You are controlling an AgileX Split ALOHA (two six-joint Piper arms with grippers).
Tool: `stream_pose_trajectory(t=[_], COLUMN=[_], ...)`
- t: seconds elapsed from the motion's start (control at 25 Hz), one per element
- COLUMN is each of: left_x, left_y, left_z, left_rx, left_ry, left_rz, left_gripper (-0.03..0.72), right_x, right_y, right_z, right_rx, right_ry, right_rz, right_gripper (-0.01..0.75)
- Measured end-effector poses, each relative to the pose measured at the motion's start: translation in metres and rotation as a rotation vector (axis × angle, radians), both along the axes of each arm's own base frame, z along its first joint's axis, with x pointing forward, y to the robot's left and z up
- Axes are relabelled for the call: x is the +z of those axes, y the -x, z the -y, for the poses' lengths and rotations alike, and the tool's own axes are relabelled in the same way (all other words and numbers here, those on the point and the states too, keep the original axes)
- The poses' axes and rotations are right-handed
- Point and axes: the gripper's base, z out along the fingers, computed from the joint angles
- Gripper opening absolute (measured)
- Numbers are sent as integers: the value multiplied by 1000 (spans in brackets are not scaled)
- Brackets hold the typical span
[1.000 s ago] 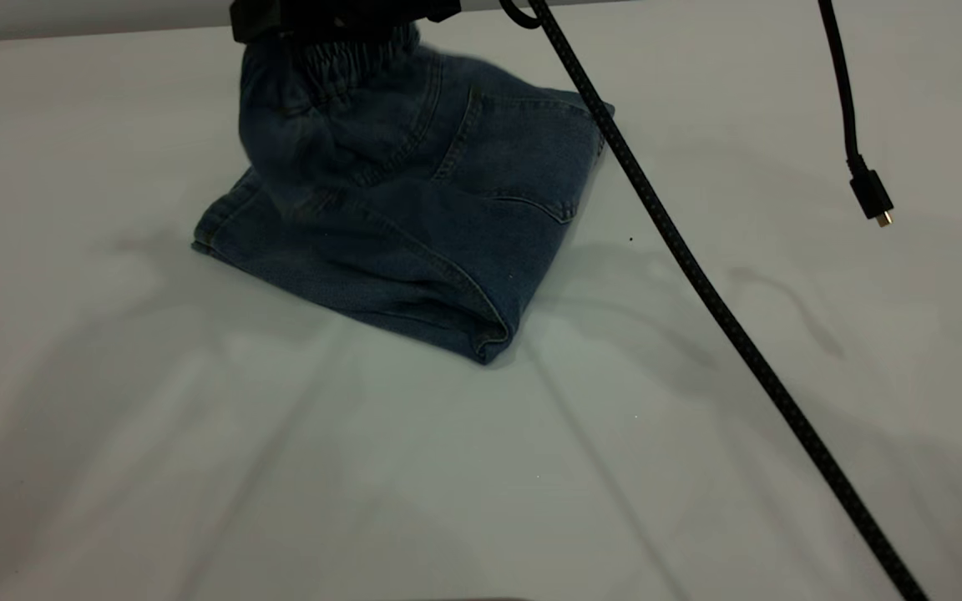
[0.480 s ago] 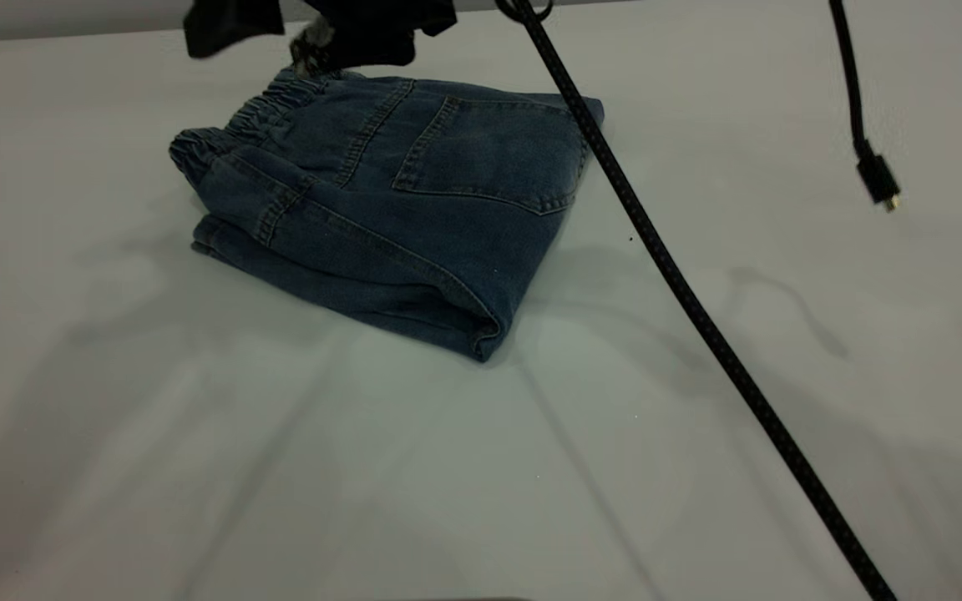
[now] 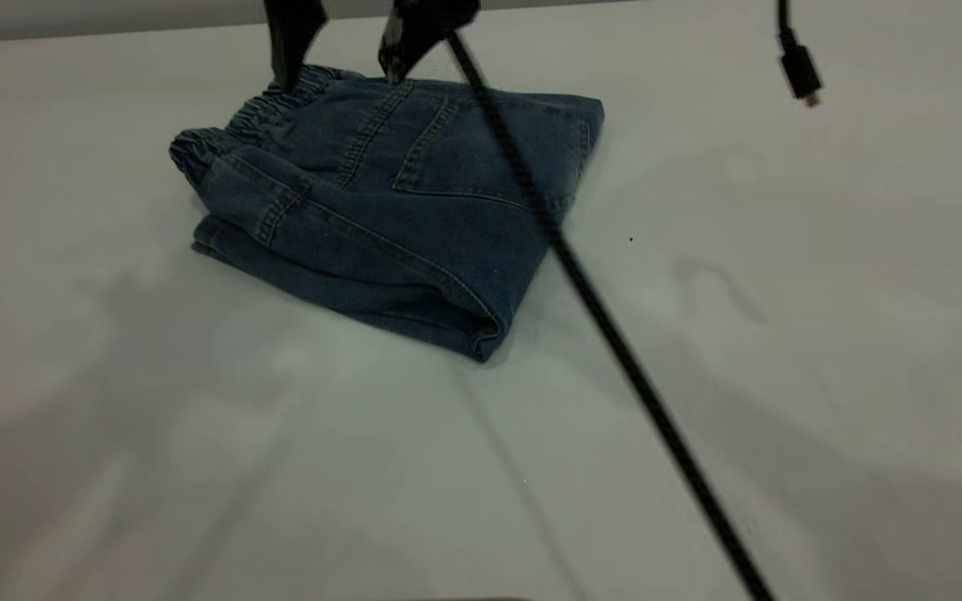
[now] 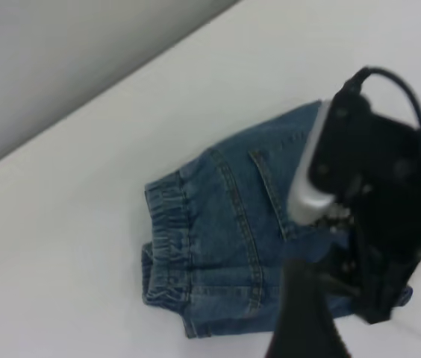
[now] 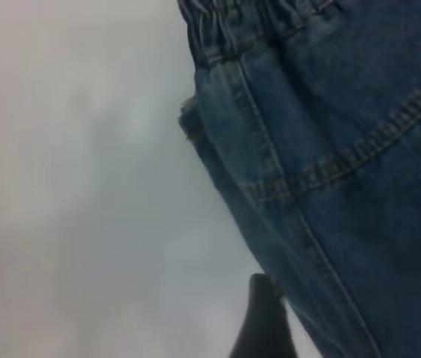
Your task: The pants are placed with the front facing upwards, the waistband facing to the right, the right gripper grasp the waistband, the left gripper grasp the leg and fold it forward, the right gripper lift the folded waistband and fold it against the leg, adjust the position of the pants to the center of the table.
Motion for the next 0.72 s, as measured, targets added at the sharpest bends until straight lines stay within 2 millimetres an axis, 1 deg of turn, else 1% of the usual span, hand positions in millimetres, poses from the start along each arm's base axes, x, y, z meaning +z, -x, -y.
stream_pose_trajectory(t=[0.12, 0.24, 0.4, 0.56, 0.64, 0.72], left_x=[8, 15, 16, 15, 14, 14], left_y=[10, 18, 20, 22, 23, 23], left_z=[-3, -5, -6, -6, -6, -6], left_rx=[-1, -2, -4, -10, -13, -12], left_ry=[6, 12, 13, 6, 3, 4], left_rz=[24, 45, 45, 24, 13, 12], left_gripper=[410, 410, 410, 410, 410, 410], right_x=[-5, -17, -27, -34, -36, -39], right_y=[0, -4, -9, -13, -16, -19], right_z=[-10, -16, -20, -28, -32, -36], right_rx=[-53, -143, -306, -491, -556, -580], right_ry=[3, 5, -18, -129, -168, -180], right_rz=[-47, -110, -204, -290, -324, -340], right_gripper=[515, 515, 515, 515, 508, 498])
